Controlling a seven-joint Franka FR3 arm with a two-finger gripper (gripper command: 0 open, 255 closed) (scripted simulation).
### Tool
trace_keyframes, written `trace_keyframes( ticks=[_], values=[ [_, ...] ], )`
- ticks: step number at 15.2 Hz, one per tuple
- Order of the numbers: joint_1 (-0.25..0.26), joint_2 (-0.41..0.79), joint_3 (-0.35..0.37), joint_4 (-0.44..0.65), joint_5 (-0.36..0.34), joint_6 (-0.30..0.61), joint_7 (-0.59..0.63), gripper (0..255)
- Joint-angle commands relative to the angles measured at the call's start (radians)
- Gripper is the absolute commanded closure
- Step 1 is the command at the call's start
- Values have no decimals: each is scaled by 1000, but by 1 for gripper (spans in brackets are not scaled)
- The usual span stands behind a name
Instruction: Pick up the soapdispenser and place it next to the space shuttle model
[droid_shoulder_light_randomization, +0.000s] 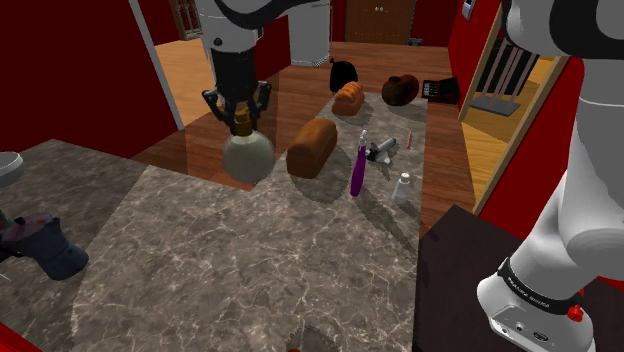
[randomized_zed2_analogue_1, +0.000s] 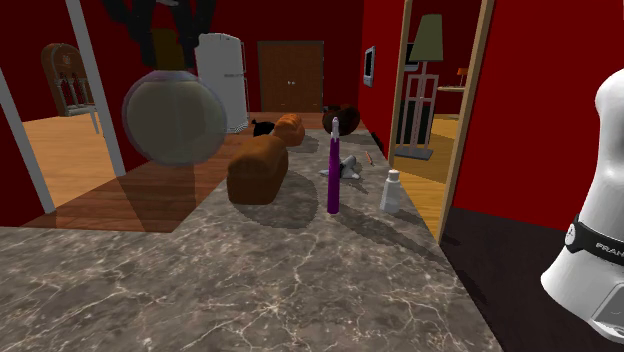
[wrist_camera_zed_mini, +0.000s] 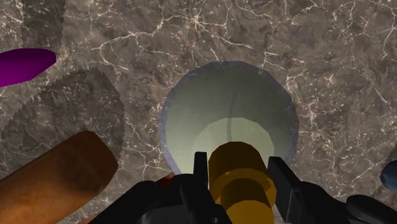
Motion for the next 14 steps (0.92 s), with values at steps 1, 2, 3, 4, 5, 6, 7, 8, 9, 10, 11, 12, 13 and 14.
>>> trace_keyframes(
  ticks=[1, 2, 3, 4, 5, 6, 7, 8, 9, 10, 11, 12, 13, 14],
  values=[
    [2, -2, 1, 19, 1, -21, 0, 255],
    [-18, -20, -4, -5, 11, -12, -23, 255],
    [-37, -36, -10, -27, 20, -4, -46, 255],
    [-56, -52, -16, -47, 30, 3, -70, 255],
    [-75, -67, -22, -66, 39, 9, -93, 255],
    [-92, -80, -29, -83, 47, 15, -117, 255],
    [-109, -92, -36, -98, 55, 20, -141, 255],
    [-126, -103, -44, -112, 63, 25, -164, 255],
    [-142, -113, -51, -124, 70, 29, -188, 255],
    [-158, -122, -59, -135, 77, 32, -212, 255],
    [-173, -130, -68, -145, 83, 35, -236, 255],
    [-188, -137, -76, -153, 89, 38, -260, 255],
    [-203, -143, -84, -160, 94, 40, -283, 255],
    [-218, -147, -93, -165, 99, 41, -307, 255]
  ],
)
